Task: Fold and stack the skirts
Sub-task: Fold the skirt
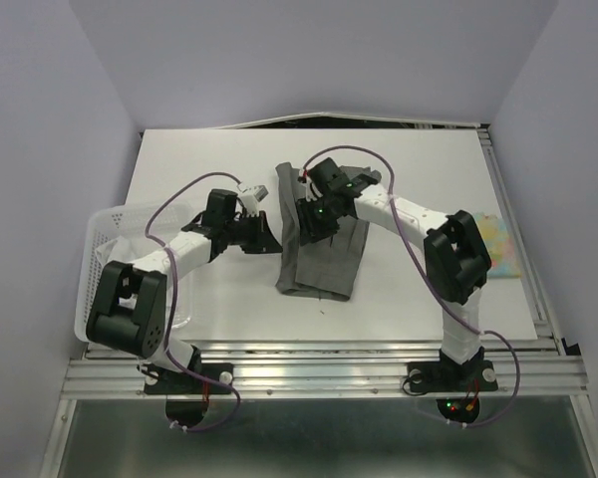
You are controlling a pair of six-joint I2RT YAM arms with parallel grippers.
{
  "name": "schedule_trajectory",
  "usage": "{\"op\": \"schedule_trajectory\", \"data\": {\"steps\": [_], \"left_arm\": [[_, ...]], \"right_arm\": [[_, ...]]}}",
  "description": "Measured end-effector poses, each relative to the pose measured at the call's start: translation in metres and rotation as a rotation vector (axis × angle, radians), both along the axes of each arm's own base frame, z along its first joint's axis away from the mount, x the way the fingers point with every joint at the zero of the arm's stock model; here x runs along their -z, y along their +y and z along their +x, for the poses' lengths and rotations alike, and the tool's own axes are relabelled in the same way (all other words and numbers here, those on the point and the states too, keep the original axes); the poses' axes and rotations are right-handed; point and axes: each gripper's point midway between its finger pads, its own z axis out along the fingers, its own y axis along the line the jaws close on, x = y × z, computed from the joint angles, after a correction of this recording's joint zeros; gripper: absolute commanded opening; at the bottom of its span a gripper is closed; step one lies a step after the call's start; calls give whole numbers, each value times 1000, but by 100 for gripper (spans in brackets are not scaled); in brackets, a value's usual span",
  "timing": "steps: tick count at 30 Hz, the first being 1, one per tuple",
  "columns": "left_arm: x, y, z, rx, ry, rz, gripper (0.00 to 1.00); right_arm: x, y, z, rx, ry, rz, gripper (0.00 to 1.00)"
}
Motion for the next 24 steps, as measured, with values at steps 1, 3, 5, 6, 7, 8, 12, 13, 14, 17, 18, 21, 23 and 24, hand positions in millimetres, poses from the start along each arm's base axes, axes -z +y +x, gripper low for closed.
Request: {"op": "schedule_trajectory", "data": {"steps": [1, 3, 5, 6, 7, 8, 12, 13, 14, 17, 18, 21, 23, 24], "left_arm": [[-2, -4, 2, 5, -12, -16, 0], [-4, -11, 6, 14, -24, -43, 0], [0, -14, 8, 20, -12, -59, 0], [4, -16, 8, 23, 4, -67, 0], [7, -19, 8, 26, 16, -74, 0], [13, -20, 7, 28, 35, -78, 0], [24, -24, 6, 29, 80, -87, 0], [25, -24, 5, 30, 87, -89, 0], [26, -25, 5, 30, 91, -91, 0], [24, -29, 4, 41, 90, -105, 0], [23, -31, 4, 44, 88, -109, 0], [22, -38, 1, 66, 83, -118, 0], [23, -43, -3, 79, 90, -119, 0], [24, -45, -5, 84, 92, -118, 0]], "right_arm": [[3, 4, -4, 3, -1, -20, 47], [9, 7, -9, 18, -2, -62, 49], [14, 9, -13, 25, -7, -96, 50], [16, 8, -14, 33, -10, -115, 50], [19, 8, -17, 37, -10, -132, 50], [22, 7, -18, 44, -11, -150, 50], [30, 6, -21, 62, -12, -193, 52], [32, 5, -20, 71, -13, -203, 52], [34, 6, -20, 73, -13, -210, 52], [40, 9, -18, 83, -12, -228, 52], [42, 10, -18, 83, -11, -232, 52], [48, 10, -20, 85, -2, -248, 52], [49, 9, -21, 89, 1, -254, 54], [49, 8, -21, 89, 0, -256, 54]]}}
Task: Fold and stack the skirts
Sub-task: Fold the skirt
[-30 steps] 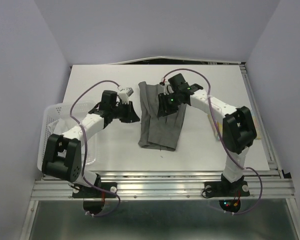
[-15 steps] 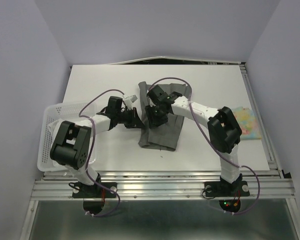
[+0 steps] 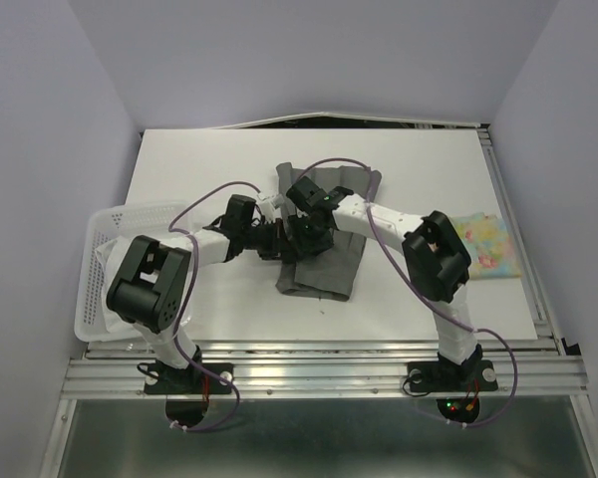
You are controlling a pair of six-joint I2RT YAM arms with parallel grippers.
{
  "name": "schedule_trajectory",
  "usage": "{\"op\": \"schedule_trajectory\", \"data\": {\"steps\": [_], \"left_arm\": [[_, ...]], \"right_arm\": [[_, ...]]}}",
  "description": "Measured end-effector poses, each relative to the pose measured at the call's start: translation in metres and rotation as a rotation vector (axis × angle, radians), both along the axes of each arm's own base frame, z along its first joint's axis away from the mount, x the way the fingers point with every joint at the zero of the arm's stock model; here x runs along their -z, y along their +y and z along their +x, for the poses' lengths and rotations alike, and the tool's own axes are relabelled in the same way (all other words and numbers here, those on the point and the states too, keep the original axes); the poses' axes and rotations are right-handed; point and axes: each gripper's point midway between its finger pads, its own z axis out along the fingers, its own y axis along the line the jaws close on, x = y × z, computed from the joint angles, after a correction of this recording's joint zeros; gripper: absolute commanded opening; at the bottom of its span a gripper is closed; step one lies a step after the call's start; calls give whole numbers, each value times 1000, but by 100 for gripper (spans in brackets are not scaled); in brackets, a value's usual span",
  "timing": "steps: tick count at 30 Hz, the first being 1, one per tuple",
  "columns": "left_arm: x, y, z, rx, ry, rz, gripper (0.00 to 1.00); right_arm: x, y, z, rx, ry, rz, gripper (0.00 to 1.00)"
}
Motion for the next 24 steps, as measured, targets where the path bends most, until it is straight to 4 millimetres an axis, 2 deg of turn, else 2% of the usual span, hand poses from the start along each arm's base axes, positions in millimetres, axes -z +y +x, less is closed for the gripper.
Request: {"op": "schedule_trajectory", "data": {"steps": [6, 12, 15, 19, 24], "left_arm": [[2, -2, -2, 3, 10, 2, 0], [-1, 2, 1, -27, -6, 8, 0], [-7, 7, -2, -53, -29, 16, 0], [-8, 13, -2, -89, -50, 36, 0], [5, 21, -6, -142, -14, 69, 0]], "right_arm": [[-4, -2, 0, -3, -9, -5, 55], [-36, 1, 2, -7, -59, 53, 56], [-45, 5, 1, -8, -66, 81, 56], [-44, 9, -3, -3, -36, 103, 55], [-36, 14, -9, 24, 18, 120, 53]]}}
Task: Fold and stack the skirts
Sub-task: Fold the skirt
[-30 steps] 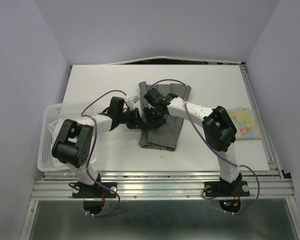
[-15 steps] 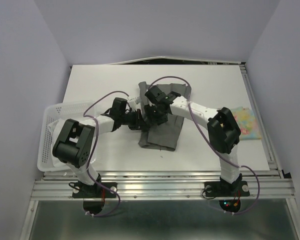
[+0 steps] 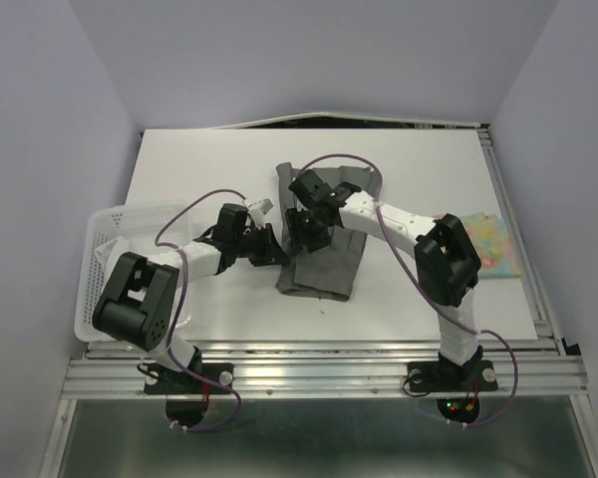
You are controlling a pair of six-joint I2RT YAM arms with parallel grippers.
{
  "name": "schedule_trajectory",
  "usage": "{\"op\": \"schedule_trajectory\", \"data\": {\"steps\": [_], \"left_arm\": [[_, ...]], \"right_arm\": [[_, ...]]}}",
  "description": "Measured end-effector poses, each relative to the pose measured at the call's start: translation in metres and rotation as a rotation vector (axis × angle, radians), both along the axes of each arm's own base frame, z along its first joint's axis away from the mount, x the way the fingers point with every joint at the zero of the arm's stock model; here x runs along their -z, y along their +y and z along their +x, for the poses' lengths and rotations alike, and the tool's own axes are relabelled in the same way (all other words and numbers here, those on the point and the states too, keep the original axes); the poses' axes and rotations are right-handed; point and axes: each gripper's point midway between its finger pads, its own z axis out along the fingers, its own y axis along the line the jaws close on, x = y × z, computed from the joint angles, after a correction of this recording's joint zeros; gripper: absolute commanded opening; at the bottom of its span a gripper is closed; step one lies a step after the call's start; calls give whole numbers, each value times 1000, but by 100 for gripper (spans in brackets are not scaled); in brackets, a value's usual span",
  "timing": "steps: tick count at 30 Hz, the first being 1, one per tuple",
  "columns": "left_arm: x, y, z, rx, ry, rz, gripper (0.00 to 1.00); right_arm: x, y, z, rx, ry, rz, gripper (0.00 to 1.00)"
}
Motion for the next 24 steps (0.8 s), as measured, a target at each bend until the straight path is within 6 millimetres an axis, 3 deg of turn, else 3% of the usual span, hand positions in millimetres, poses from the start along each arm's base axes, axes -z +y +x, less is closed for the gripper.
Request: {"op": "schedule_trajectory", "data": {"steps": [16, 24], "left_arm": [[5, -25, -23, 47, 53, -31, 0], [-4, -16, -26, 7, 6, -30, 0]], "right_arm": [[27, 2, -5, 40, 77, -23, 52], [27, 2, -5, 44, 77, -24, 55]]}}
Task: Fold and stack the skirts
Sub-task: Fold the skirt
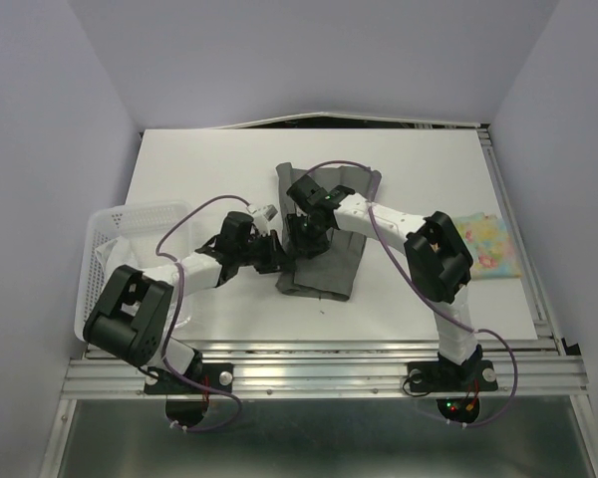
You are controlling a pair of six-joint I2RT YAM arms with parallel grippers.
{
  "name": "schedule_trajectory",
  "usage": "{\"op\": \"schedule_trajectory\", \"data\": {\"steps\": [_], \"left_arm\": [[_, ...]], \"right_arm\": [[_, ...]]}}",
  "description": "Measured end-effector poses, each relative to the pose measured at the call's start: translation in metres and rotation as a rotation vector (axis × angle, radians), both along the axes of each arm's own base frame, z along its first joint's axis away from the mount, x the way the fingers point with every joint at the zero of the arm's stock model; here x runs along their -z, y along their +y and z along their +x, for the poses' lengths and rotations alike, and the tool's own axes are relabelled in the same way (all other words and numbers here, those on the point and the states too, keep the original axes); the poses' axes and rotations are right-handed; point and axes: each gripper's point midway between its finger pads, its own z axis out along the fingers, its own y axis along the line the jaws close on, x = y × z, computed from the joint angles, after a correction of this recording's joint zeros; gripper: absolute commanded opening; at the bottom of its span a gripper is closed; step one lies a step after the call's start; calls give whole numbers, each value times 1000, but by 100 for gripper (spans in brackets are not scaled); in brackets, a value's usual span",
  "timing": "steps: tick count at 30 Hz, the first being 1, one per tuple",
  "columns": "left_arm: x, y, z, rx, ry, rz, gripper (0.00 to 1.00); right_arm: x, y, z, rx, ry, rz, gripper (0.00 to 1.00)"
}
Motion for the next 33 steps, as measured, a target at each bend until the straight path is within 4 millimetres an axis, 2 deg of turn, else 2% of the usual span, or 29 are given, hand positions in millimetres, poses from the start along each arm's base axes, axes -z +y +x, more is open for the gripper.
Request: {"op": "schedule_trajectory", "data": {"steps": [3, 6, 13, 15, 28, 32, 33], "left_arm": [[-6, 4, 5, -23, -30, -1, 0], [-2, 8, 9, -46, -28, 15, 0], [37, 17, 7, -70, 70, 101, 0], [39, 17, 6, -67, 79, 103, 0], [14, -16, -11, 52, 41, -8, 0], [5, -17, -13, 61, 16, -36, 0], [1, -17, -14, 61, 6, -43, 0]], "right_arm": [[0, 0, 0, 0, -1, 1, 55], [0, 0, 0, 0, 0, 0, 56], [0, 0, 0, 2, 1, 1, 56], [0, 0, 0, 4, 2, 2, 56], [4, 1, -3, 16, 41, 19, 54], [5, 0, -3, 21, 54, 24, 48], [4, 0, -3, 24, 56, 27, 41]]}}
